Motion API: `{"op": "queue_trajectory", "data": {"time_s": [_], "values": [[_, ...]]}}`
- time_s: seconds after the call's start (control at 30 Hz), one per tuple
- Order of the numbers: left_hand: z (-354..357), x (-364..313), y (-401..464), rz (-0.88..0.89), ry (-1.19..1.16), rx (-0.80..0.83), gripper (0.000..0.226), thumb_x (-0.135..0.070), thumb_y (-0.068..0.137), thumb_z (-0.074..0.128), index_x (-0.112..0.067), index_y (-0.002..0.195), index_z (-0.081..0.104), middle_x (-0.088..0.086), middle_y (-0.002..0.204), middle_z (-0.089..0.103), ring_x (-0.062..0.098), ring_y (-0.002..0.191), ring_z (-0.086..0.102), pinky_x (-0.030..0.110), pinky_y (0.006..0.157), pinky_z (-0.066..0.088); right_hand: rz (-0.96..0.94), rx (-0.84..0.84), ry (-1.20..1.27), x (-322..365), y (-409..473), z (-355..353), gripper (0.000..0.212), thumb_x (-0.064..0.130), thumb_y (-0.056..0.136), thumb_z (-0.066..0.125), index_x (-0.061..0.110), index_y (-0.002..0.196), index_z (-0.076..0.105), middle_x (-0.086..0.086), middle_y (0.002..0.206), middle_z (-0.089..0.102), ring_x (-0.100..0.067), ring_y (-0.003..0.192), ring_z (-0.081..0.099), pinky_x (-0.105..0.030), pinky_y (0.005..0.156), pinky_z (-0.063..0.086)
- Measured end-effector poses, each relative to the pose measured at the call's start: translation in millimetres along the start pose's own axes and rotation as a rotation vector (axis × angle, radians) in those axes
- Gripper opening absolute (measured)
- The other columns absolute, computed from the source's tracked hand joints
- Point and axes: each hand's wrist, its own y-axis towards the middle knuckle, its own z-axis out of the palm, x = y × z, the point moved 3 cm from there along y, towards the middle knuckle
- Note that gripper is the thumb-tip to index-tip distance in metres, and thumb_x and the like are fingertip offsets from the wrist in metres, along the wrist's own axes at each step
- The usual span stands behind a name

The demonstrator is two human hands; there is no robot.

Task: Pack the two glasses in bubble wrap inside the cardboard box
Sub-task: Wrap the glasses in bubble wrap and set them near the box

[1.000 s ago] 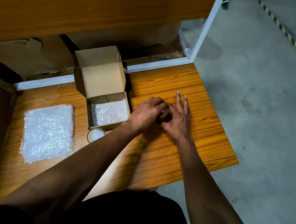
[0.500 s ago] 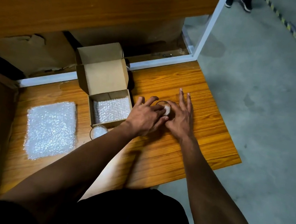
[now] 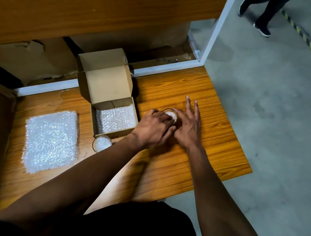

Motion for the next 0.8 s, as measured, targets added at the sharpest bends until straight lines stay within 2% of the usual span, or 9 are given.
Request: {"op": "queue_trajectory", "data": {"time_s": [0.17,0.27,0.37,0.5,0.7,0.8], "values": [[-4.2,7.5,5.1,0.034,0.007,0.017,0.055,-0.047,0.109,0.025,-0.021,0.121,0.073,0.002,0.121,0.073,0.027,0.108,0.065,0.045,0.098,0.036,0.009,-0.005,0.003,1.1,2.3,-0.7,0.067,0.029,0.083,0.077,0.034,0.146,0.055,0.005,0.175,-0.004,-0.028,0.160,-0.012,-0.057,0.127,0.018],[-6.6,8.8,5.5,0.074,0.018,-0.036,0.050,-0.043,0.110,0.029,-0.018,0.119,0.071,0.005,0.117,0.071,0.028,0.109,0.064,0.044,0.097,0.037,0.001,-0.017,0.009,0.0,2.7,1.8,0.066,0.032,0.083,0.079,0.036,0.145,0.056,0.007,0.175,-0.004,-0.026,0.160,-0.012,-0.057,0.127,0.019],[-1.8,11.2,2.8,0.075,-0.046,-0.051,0.049,-0.044,0.110,0.037,-0.011,0.129,0.068,0.011,0.127,0.068,0.032,0.118,0.062,0.045,0.105,0.042,0.002,-0.016,0.013,-0.7,2.1,5.1,0.067,0.032,0.082,0.080,0.036,0.145,0.056,0.008,0.175,-0.005,-0.025,0.160,-0.012,-0.058,0.126,0.020],[10.8,12.7,-2.1,0.009,-0.129,-0.002,0.055,-0.048,0.108,0.037,-0.013,0.136,0.068,0.010,0.140,0.066,0.029,0.129,0.061,0.046,0.120,0.035,-0.005,-0.009,0.018,-2.0,1.9,5.1,0.071,0.029,0.079,0.080,0.035,0.146,0.055,0.007,0.175,-0.004,-0.027,0.160,-0.011,-0.057,0.127,0.020],[1.5,10.8,7.8,0.019,-0.098,0.066,0.066,-0.053,0.107,0.023,-0.015,0.133,0.070,0.011,0.138,0.068,0.024,0.135,0.058,0.049,0.127,0.024,0.003,-0.013,-0.019,-3.7,4.0,6.5,0.064,0.025,0.086,0.075,0.034,0.146,0.055,0.008,0.175,-0.006,-0.028,0.160,-0.011,-0.057,0.126,0.023],[-0.5,8.7,0.1,0.064,-0.059,0.025,0.067,-0.053,0.108,0.024,-0.009,0.140,0.065,0.015,0.143,0.065,0.026,0.139,0.056,0.050,0.128,0.022,-0.001,-0.018,-0.010,-3.8,3.6,7.0,0.068,0.030,0.083,0.081,0.035,0.146,0.055,0.008,0.175,-0.005,-0.027,0.160,-0.011,-0.055,0.127,0.021]]}}
